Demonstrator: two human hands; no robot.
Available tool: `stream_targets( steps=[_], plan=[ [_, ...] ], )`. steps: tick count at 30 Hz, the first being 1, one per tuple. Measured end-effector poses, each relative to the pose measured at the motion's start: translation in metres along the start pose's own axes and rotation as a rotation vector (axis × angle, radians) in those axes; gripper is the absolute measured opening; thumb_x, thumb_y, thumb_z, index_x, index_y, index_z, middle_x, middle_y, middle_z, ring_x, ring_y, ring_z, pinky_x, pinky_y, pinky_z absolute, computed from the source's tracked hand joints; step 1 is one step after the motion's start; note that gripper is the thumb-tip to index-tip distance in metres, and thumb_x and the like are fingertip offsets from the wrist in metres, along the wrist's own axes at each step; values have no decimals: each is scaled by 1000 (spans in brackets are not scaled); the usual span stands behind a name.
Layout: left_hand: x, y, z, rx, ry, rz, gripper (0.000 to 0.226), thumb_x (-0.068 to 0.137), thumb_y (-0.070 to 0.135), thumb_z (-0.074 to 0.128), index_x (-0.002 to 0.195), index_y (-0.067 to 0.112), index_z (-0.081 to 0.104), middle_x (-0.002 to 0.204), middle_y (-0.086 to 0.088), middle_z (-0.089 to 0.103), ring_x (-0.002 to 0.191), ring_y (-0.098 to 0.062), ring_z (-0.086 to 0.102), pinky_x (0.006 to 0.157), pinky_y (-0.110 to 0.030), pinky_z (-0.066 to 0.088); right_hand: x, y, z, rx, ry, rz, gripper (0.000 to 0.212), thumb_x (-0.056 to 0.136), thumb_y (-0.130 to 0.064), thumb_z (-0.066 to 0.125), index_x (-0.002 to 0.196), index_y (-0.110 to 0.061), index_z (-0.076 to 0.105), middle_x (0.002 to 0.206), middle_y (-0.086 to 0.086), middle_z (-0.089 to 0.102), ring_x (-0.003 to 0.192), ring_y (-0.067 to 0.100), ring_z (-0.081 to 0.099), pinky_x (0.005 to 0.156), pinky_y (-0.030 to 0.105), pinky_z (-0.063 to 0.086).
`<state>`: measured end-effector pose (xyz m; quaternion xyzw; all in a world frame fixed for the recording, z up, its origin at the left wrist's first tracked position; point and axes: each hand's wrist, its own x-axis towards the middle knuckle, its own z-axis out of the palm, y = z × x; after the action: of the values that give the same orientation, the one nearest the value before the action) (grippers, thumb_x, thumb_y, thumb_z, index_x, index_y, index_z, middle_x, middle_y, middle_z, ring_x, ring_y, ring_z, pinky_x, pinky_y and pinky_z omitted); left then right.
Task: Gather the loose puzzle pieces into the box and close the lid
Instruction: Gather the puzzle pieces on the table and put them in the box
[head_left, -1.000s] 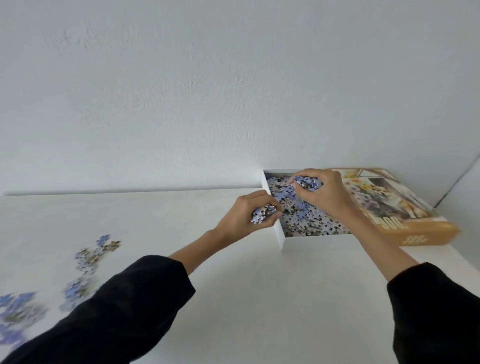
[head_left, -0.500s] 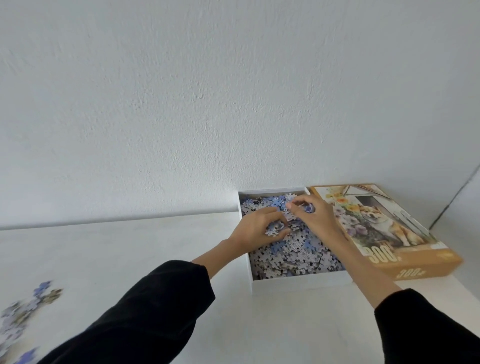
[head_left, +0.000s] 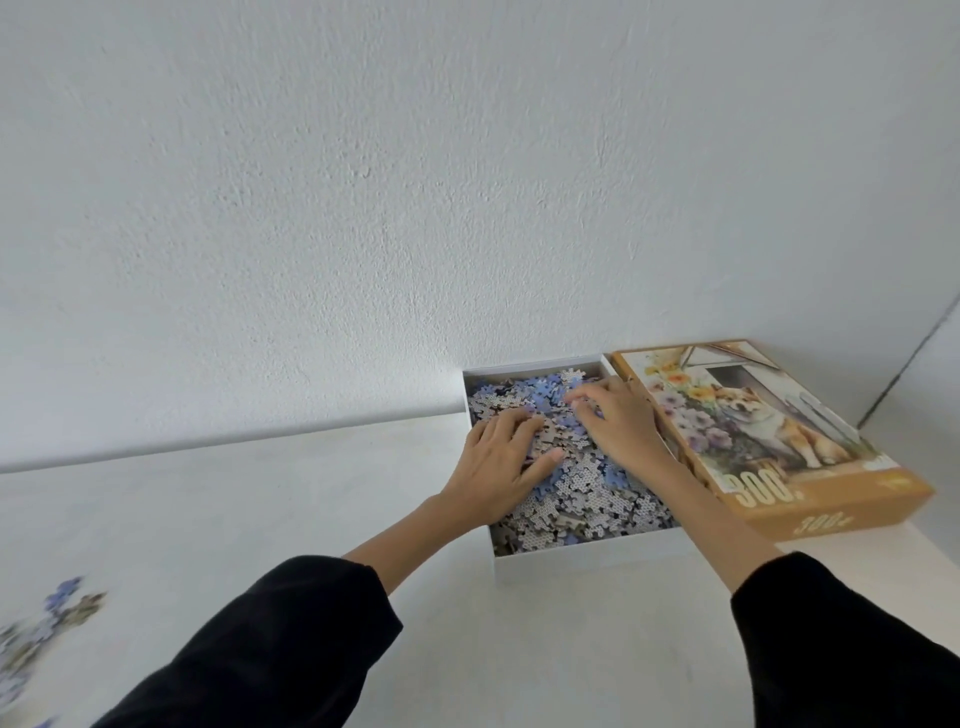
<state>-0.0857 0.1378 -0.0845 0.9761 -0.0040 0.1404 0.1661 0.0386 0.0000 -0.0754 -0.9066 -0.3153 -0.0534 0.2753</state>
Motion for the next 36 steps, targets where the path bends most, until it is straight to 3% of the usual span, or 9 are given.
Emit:
stream_targets(
  steps=[4, 7, 11, 18, 21, 26, 36],
  plan=[
    [2, -2, 1, 133, -128, -28, 64, 97, 52, 25, 147, 12, 20, 154, -7, 20, 142, -20, 15, 116, -38, 11, -5, -1, 2, -117, -160, -23, 37, 94, -47, 39, 122, -28, 54, 126, 1, 45, 126, 23, 31, 105, 38, 24],
    [2, -3, -2, 126, -123, 1, 66, 97, 52, 26, 146, 10, 21, 153, -7, 22, 141, -20, 18, 114, -35, 12, -9, -3, 3, -136, -207, 11, 41, 98, -42, 25, 129, -28, 47, 134, 1, 39, 130, 23, 25, 108, 38, 20],
    [-1, -3, -8, 63, 3, 48, 59, 97, 49, 32, 142, 11, 32, 144, -5, 38, 132, -18, 33, 108, -28, 19, -12, -5, -2, -104, -144, -16, 35, 99, -27, 33, 130, -24, 49, 131, 4, 45, 126, 23, 34, 105, 35, 26],
    [-13, 2, -31, -155, 69, 61, 56, 94, 49, 41, 138, 15, 38, 142, -2, 41, 130, -14, 36, 104, -23, 25, -17, -25, -14, 59, 69, -77, 31, 97, -17, 40, 121, -18, 59, 122, 2, 58, 117, 21, 47, 98, 37, 37],
    [-19, 2, -44, -205, 93, 39, 49, 98, 42, 38, 137, 14, 39, 140, -2, 44, 128, -15, 39, 101, -24, 29, -20, -42, -18, 109, 118, -111, 29, 96, -17, 42, 119, -16, 60, 118, 3, 61, 113, 20, 50, 91, 30, 39],
    [-50, -16, -77, -193, 136, 13, 43, 99, 36, 37, 135, 13, 43, 136, -2, 47, 124, -14, 42, 101, -25, 32, -37, -82, -11, 146, 58, -179, 29, 96, -19, 43, 120, -14, 59, 121, 5, 59, 118, 24, 47, 98, 38, 38],
    [-173, -103, -152, -143, 176, -197, 40, 99, 39, 34, 128, 16, 49, 132, 4, 48, 119, -12, 45, 97, -28, 37, -78, -201, 40, 269, -19, -335, 27, 94, -16, 47, 117, -16, 61, 120, 1, 59, 117, 19, 45, 94, 23, 32]
  ],
)
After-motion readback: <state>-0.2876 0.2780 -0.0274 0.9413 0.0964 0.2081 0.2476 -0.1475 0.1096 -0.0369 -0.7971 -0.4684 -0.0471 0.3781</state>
